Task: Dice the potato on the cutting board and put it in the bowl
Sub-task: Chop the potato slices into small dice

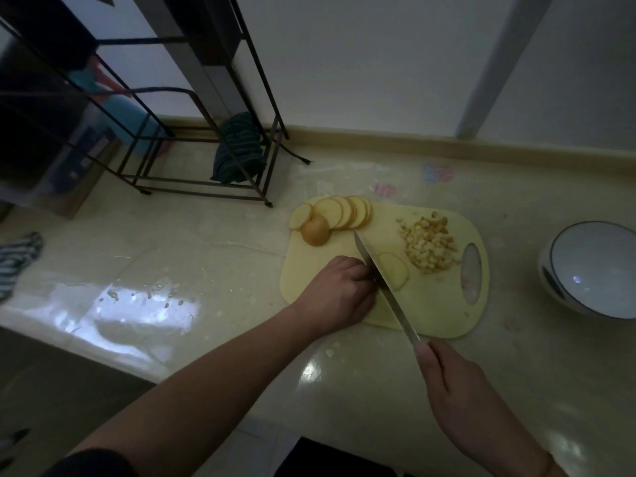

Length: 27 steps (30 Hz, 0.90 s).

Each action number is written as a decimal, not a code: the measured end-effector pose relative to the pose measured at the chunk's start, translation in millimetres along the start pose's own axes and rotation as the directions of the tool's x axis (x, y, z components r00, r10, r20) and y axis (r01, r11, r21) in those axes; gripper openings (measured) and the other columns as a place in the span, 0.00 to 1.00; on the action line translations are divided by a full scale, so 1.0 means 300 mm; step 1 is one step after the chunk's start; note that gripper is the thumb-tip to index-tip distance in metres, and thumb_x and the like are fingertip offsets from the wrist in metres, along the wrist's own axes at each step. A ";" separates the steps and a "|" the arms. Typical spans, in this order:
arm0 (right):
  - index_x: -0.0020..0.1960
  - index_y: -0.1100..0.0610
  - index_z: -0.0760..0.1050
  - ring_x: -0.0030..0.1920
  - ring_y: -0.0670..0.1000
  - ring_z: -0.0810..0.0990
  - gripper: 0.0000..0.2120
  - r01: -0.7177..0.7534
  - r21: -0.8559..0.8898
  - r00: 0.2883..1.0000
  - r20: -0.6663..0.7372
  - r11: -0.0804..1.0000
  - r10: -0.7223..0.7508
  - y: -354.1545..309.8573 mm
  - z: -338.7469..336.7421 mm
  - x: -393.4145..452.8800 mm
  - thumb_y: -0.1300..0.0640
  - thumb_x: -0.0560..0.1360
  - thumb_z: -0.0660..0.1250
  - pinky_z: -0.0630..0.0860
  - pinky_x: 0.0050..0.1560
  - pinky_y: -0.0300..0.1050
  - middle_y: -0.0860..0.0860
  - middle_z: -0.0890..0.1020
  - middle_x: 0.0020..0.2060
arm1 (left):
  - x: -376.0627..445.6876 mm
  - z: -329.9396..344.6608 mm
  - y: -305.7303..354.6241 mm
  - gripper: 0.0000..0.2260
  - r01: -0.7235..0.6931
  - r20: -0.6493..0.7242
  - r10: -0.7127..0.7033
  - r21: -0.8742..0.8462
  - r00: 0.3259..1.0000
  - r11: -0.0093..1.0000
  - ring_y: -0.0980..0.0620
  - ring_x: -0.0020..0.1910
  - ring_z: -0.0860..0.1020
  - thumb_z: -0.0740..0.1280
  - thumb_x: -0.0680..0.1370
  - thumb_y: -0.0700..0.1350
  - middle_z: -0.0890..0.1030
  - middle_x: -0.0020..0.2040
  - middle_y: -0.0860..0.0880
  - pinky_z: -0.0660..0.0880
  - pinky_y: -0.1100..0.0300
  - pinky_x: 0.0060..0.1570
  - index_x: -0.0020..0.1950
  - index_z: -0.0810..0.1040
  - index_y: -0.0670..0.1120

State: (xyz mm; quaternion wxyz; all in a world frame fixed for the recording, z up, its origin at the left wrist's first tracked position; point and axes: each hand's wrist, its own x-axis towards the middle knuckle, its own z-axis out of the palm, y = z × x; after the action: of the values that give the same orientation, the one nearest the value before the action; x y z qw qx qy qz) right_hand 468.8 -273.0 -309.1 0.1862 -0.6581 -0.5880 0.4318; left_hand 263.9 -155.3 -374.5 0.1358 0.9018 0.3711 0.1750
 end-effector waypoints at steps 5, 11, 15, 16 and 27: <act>0.36 0.54 0.67 0.33 0.46 0.75 0.22 0.045 0.023 0.999 -0.020 0.999 -0.045 -0.007 0.024 0.073 0.38 0.75 0.49 0.66 0.33 0.42 0.51 0.73 0.26 | 0.006 0.000 -0.001 0.11 -0.005 -0.011 0.004 -0.042 1.000 0.999 0.41 0.42 0.78 0.63 0.79 0.42 0.80 0.41 0.41 0.75 0.48 0.46 0.46 0.84 0.38; 0.39 0.51 0.73 0.34 0.44 0.78 0.18 0.005 0.053 1.000 0.003 0.999 -0.005 0.024 -0.005 0.018 0.41 0.77 0.53 0.71 0.38 0.42 0.49 0.79 0.31 | -0.002 -0.015 -0.009 0.10 -0.046 -0.022 0.045 -0.063 0.999 0.997 0.42 0.43 0.80 0.65 0.79 0.41 0.80 0.42 0.42 0.75 0.50 0.48 0.47 0.85 0.38; 0.38 0.53 0.73 0.31 0.47 0.78 0.18 -0.026 0.061 0.999 0.044 0.998 0.023 0.028 -0.021 0.003 0.42 0.78 0.55 0.71 0.39 0.43 0.55 0.79 0.31 | -0.012 -0.005 -0.014 0.07 -0.048 -0.010 0.047 -0.055 0.999 0.997 0.42 0.46 0.80 0.68 0.77 0.40 0.81 0.45 0.42 0.75 0.50 0.49 0.49 0.85 0.39; 0.38 0.53 0.73 0.31 0.46 0.78 0.18 -0.036 0.065 0.998 0.053 0.997 0.032 0.021 -0.027 0.003 0.43 0.79 0.57 0.71 0.39 0.42 0.54 0.80 0.31 | -0.012 -0.006 -0.014 0.07 -0.050 -0.010 0.050 -0.049 0.999 0.998 0.42 0.47 0.80 0.68 0.77 0.40 0.81 0.46 0.42 0.76 0.50 0.49 0.49 0.85 0.38; 0.41 0.45 0.70 0.22 0.51 0.77 0.16 0.066 -0.528 0.983 -0.112 0.847 -0.146 0.097 -0.159 -0.039 0.34 0.75 0.55 0.67 0.19 0.43 0.48 0.77 0.24 | 0.054 -0.151 0.001 0.05 0.048 -0.538 -0.133 -0.168 0.832 0.985 0.45 0.49 0.75 0.65 0.73 0.39 0.77 0.48 0.44 0.70 0.52 0.52 0.48 0.78 0.42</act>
State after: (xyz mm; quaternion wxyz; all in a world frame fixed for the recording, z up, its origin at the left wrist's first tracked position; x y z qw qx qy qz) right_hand 524.9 -278.3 -300.2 0.0672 -0.6804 -0.7032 0.1950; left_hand 255.9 -138.6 -330.1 0.0986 0.7830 0.4227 0.4455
